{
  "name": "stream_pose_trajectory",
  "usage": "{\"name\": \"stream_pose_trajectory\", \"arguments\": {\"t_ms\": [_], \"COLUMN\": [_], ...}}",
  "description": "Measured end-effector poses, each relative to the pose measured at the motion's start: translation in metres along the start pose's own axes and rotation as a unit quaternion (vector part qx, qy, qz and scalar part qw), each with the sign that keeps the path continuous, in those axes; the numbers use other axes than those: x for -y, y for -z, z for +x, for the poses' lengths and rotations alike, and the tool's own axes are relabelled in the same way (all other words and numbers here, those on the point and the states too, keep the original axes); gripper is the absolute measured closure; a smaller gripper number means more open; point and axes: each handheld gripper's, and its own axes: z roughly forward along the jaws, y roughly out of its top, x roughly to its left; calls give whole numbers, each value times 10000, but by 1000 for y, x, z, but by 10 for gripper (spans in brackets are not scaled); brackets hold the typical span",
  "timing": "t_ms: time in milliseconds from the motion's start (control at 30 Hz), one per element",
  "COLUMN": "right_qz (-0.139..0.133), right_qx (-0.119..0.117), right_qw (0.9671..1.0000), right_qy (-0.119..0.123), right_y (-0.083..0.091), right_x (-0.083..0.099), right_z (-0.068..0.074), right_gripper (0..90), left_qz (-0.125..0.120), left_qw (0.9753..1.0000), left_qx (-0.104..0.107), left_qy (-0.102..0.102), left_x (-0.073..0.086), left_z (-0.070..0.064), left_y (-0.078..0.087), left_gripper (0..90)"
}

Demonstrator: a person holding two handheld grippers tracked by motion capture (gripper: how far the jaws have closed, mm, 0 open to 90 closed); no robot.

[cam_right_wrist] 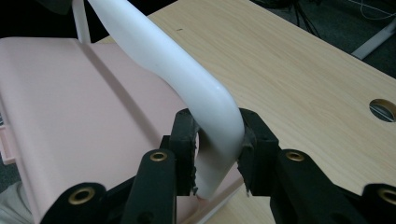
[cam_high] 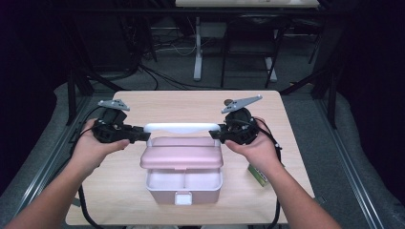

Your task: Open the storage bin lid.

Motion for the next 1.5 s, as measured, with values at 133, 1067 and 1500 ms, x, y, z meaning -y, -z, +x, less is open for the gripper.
{"name": "stream_pose_trajectory", "arguments": {"t_ms": [133, 1067, 1500], "right_qz": [-5, -19, -43], "right_qx": [20, 14, -83], "right_qw": [10000, 9999, 9998], "right_qy": [-41, -155, -185], "right_y": [1, 0, -1], "right_x": [0, -2, -1], "right_z": [-1, -5, -7], "right_gripper": [699, 697, 697], "left_qz": [-15, 542, 663], "left_qw": [10000, 9959, 9936], "left_qx": [-6, 688, 837], "left_qy": [-11, -243, -376], "left_x": [13, 59, 53], "left_z": [1, -19, -27], "left_y": [11, -21, -31], "left_gripper": [707, 900, 900]}}
